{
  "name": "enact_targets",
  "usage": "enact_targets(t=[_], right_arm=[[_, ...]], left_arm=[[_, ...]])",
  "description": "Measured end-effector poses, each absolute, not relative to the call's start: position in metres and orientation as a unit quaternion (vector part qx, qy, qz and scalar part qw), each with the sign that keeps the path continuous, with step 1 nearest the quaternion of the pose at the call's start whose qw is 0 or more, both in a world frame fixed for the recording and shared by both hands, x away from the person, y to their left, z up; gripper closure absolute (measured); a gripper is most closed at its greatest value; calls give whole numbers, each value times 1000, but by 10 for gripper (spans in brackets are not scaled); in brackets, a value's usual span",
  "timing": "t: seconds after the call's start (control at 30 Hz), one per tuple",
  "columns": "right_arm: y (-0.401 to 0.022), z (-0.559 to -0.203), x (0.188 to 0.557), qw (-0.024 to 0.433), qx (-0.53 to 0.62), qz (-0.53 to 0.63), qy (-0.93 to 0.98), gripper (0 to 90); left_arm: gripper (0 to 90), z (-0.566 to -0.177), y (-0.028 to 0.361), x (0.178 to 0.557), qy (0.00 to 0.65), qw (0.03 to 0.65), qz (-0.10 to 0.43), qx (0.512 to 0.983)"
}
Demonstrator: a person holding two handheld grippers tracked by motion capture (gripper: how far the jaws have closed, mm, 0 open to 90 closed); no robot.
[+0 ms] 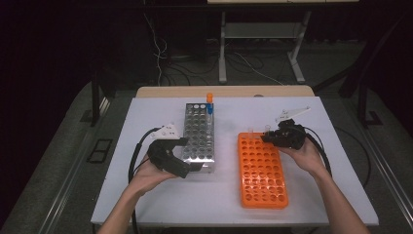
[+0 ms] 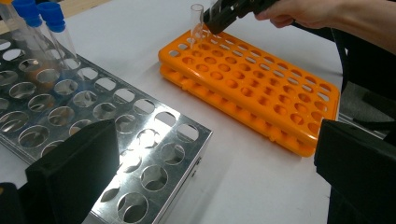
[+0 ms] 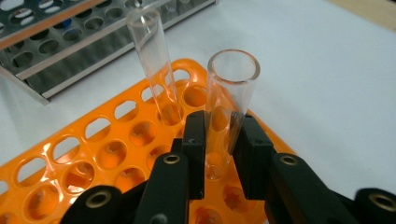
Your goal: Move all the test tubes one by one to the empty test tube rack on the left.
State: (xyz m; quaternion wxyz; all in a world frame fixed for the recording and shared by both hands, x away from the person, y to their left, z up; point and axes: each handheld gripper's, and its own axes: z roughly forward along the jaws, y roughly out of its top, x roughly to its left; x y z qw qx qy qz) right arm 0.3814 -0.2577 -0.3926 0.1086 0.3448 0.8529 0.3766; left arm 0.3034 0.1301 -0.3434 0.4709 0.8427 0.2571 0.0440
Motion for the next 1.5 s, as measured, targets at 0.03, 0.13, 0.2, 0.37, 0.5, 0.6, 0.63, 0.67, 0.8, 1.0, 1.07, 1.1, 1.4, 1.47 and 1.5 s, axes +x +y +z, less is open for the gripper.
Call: enact_targets(t=[0.03, 0.13, 0.2, 0.37, 0.5, 0.6, 0.63, 0.67, 0.8, 1.0, 1.07, 1.1, 1.4, 1.47, 1.5], right_arm=[[-258, -390, 381, 112, 342, 378, 853, 751], [-259, -380, 378, 115, 342, 381, 852, 752], [-259, -372, 377, 116, 340, 385, 850, 751], [-259, -351, 370, 118, 333, 394, 848, 751], [-257, -339, 364, 114, 323, 397, 851, 751], [-254, -329, 360, 112, 313, 398, 855, 751], [-253, -326, 358, 110, 309, 398, 857, 751], [-251, -323, 356, 108, 306, 398, 858, 751], [-243, -313, 348, 103, 286, 403, 863, 751], [-222, -303, 339, 88, 256, 403, 874, 751], [-215, -301, 336, 82, 244, 401, 879, 751], [-211, -300, 335, 80, 239, 400, 881, 751], [-181, -297, 328, 61, 201, 396, 894, 751], [-176, -298, 327, 58, 196, 395, 896, 751], [-173, -298, 327, 56, 194, 394, 896, 751]], left_arm=[[0, -343, 130, 304, 257, 471, 44, 842], [0, -342, 129, 305, 256, 469, 45, 844], [0, -342, 128, 306, 255, 469, 45, 844], [0, -340, 128, 307, 255, 468, 45, 845], [1, -336, 125, 308, 252, 467, 45, 846], [5, -332, 122, 309, 247, 465, 45, 849], [8, -330, 121, 309, 246, 464, 46, 850], [10, -328, 120, 310, 243, 464, 47, 851], [22, -321, 115, 312, 236, 463, 46, 853], [42, -311, 106, 318, 223, 462, 43, 857], [51, -308, 103, 320, 218, 461, 41, 859], [55, -306, 101, 321, 216, 461, 40, 860], [136, -285, 86, 329, 185, 459, 28, 869], [149, -280, 82, 330, 178, 457, 25, 871], [164, -278, 80, 331, 172, 454, 23, 874]])
